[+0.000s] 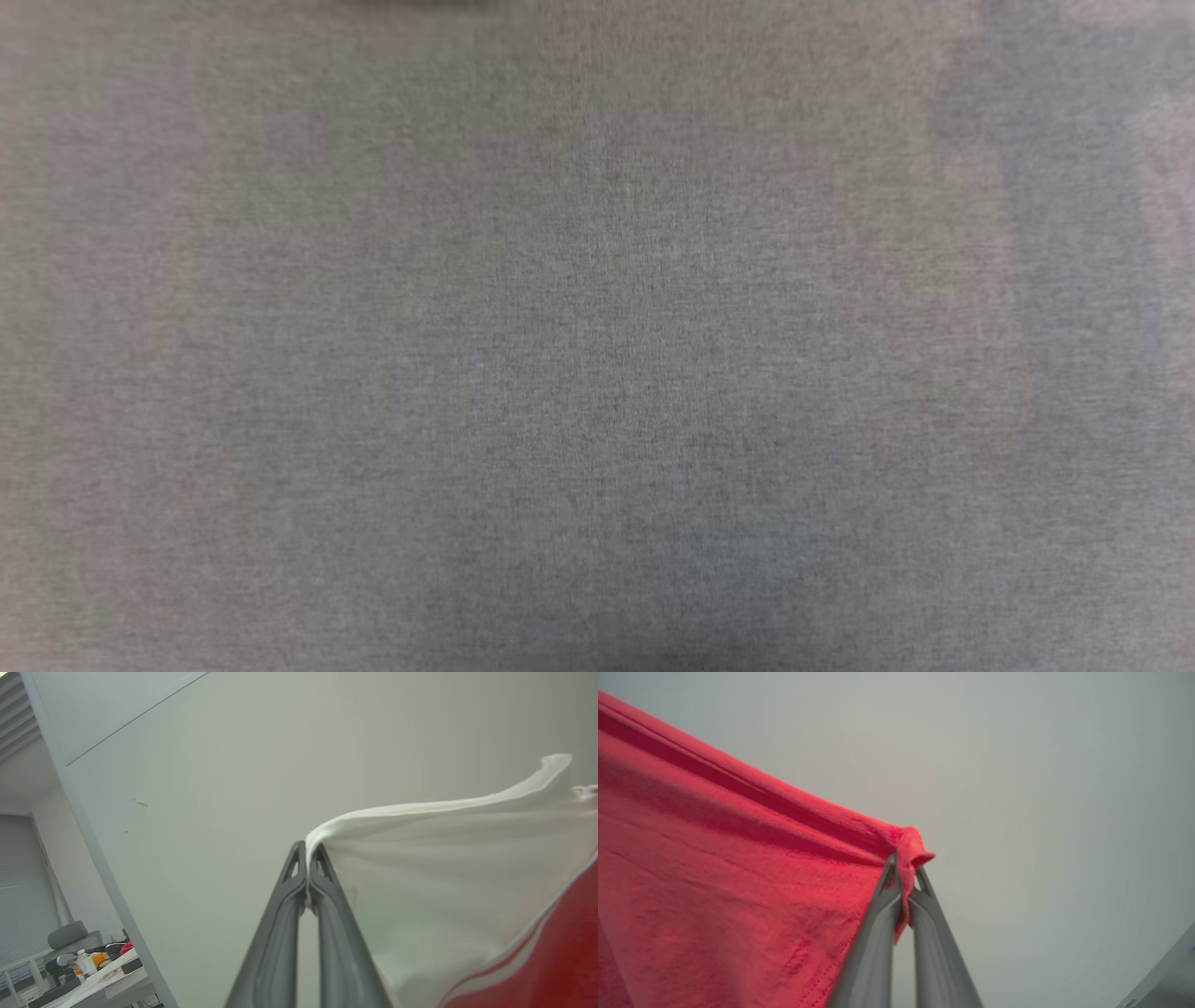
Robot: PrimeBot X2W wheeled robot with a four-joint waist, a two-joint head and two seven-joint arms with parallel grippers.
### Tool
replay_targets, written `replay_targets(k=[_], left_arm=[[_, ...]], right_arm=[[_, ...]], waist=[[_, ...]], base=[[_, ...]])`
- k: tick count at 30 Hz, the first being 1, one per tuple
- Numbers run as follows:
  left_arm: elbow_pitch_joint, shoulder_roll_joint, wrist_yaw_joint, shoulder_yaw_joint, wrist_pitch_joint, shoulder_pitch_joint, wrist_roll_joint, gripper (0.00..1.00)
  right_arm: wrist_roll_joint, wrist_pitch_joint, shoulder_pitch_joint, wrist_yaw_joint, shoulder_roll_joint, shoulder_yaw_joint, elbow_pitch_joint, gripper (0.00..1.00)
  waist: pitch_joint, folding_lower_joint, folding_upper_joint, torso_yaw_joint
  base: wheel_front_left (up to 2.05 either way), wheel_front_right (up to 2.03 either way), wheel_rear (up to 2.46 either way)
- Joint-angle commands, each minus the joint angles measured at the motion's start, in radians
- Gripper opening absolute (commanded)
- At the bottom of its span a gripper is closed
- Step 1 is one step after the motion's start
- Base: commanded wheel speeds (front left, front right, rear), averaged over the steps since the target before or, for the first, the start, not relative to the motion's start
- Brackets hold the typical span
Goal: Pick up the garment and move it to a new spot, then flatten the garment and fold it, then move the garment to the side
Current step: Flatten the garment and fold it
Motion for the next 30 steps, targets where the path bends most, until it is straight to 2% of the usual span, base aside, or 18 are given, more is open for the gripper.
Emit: replay_targets(k=[1,9,15,23,30], left_arm=[[0.042,-0.005,0.002,-0.004,-0.035,-0.068,0.024,0.00],[0.301,-0.064,0.000,-0.082,-0.228,-0.297,0.100,0.00],[0.378,-0.120,0.003,-0.062,-0.260,-0.290,0.080,0.00],[0.266,-0.191,0.005,0.018,-0.261,-0.031,0.043,0.00],[0.190,-0.266,0.003,0.077,-0.262,0.259,0.029,0.00]], right_arm=[[-0.024,-0.030,-0.042,-0.002,0.001,-0.003,0.043,0.00],[-0.140,-0.200,-0.243,-0.002,0.071,-0.016,0.285,0.00],[-0.193,-0.309,-0.299,-0.002,0.111,-0.021,0.413,0.00],[-0.195,-0.420,-0.226,-0.002,0.123,0.048,0.483,0.00],[-0.161,-0.480,-0.085,-0.002,0.117,0.127,0.518,0.00]], waist=[[0.109,-0.0003,0.0000,-0.013],[0.179,-0.0003,0.0000,-0.008],[0.213,-0.0003,0.0000,0.010],[0.213,-0.0003,0.0000,0.043],[0.132,-0.0003,0.0000,0.063]], base=[[0.00,0.00,0.00],[0.00,0.00,0.00],[0.00,0.00,0.00],[0.00,0.00,0.00],[0.00,0.00,0.00]])
